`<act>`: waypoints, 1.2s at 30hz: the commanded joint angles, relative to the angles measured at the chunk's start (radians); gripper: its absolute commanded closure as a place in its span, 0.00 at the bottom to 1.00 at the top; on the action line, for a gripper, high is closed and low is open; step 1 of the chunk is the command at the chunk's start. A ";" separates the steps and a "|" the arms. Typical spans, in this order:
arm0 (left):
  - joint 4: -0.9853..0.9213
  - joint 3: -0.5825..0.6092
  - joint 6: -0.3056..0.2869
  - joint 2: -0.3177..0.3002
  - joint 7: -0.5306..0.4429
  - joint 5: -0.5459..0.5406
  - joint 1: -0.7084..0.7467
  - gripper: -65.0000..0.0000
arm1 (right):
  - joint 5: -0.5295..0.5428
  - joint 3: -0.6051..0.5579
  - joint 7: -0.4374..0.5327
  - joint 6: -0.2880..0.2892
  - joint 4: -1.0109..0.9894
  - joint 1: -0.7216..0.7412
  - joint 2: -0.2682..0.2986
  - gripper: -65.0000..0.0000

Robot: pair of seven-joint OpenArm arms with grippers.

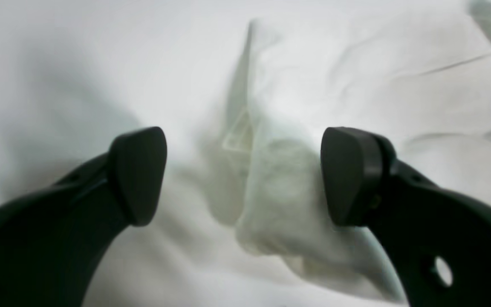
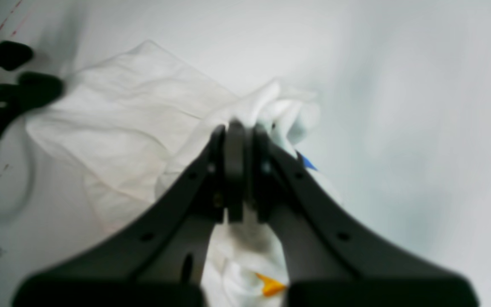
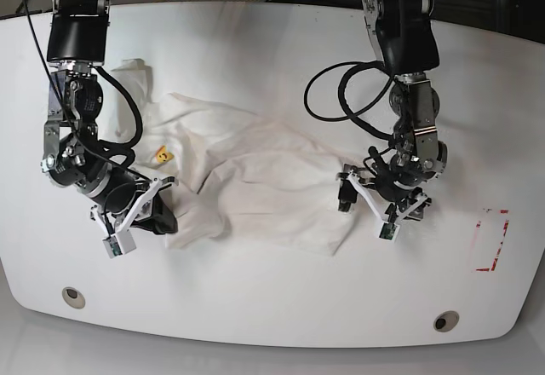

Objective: Layout the t-shirt on the table in an organized manner, then fold the t-shirt properly
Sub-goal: 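Move the left gripper inward and grasp the shirt fabric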

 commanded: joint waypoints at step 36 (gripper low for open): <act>-0.022 -0.024 0.037 -0.032 -0.115 -0.011 -0.044 0.95 | 0.012 0.025 0.028 0.001 0.026 -0.004 0.023 1.00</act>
